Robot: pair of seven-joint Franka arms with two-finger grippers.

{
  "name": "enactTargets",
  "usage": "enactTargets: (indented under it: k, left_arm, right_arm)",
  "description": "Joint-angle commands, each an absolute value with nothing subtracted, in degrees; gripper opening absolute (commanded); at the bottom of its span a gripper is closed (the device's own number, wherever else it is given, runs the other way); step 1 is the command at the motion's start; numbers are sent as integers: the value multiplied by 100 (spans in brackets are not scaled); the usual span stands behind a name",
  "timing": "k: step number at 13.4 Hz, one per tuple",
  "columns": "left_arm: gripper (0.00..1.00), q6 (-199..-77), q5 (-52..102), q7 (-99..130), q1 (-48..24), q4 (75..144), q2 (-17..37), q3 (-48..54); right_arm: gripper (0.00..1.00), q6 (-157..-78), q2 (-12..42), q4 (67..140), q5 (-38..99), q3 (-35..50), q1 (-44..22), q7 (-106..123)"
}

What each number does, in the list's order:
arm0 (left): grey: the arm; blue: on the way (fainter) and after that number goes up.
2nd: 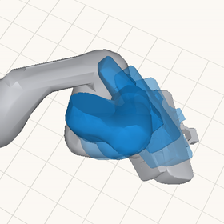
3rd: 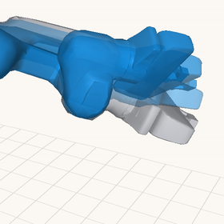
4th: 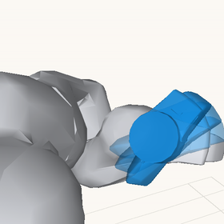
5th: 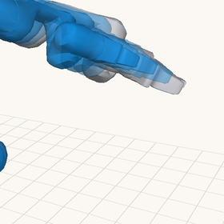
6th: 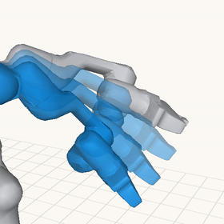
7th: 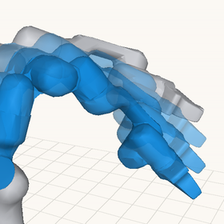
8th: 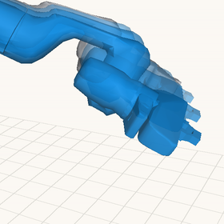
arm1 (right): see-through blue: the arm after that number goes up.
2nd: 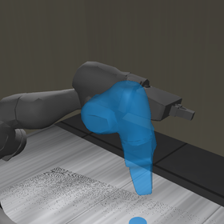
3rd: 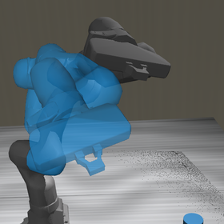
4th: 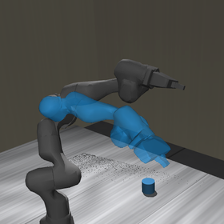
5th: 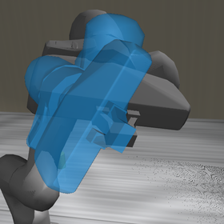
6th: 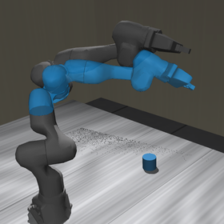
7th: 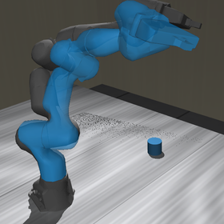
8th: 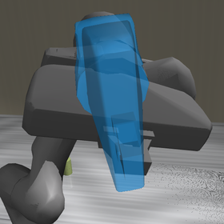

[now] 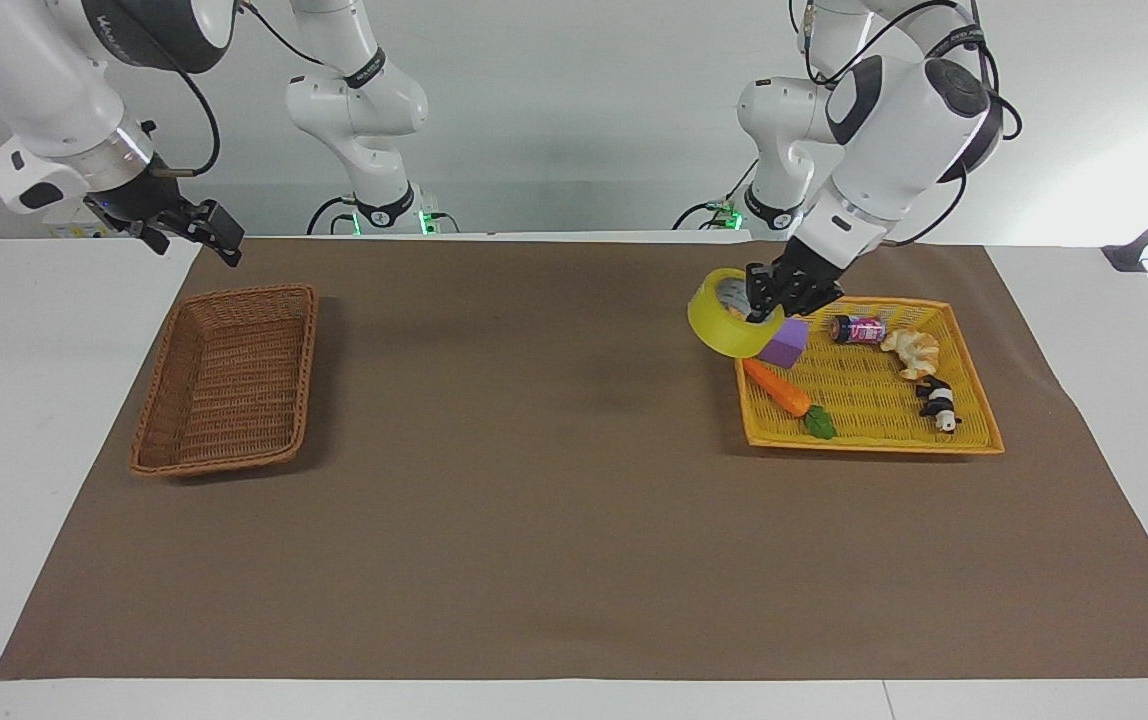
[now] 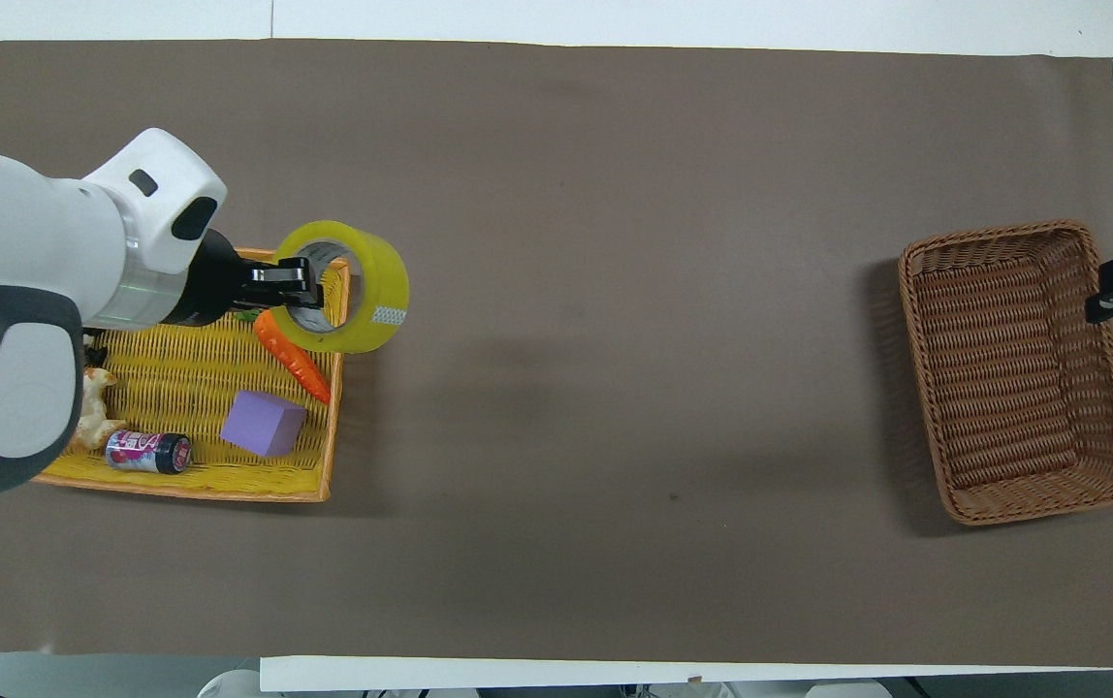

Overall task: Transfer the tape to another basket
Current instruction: 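Lift the tape roll with the left gripper toward the table center, then hold the tape with the left gripper while the right gripper reaches it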

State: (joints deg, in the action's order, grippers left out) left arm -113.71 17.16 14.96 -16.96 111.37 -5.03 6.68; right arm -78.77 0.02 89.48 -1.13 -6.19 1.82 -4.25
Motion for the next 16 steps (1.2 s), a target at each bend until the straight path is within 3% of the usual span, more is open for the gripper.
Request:
enactTargets:
  k: [1,8,13,14,16]
  left_arm:
    - [0,-11513,1802,1643,-2029,11162,-562,571]
    - [0,-11821,1793,1907,-2259,11223,-571,571]
    - [0,-11839,1793,1890,-2451,11250,-571,580]
    - [0,-11917,1793,1933,-2583,11250,-571,580]
    - [0,-12172,1793,2091,-2768,11250,-519,589]
  right_arm:
    - [100,-7866,-105,9070,-105,-598,211,-290]
    - [100,-7840,-123,9158,34,-563,202,190]
    - [100,-8655,-412,9964,2701,-563,150,782]
    - [100,-9023,-648,10532,3551,-563,36,782]
    - [100,-9814,-695,10845,4243,-554,-401,835]
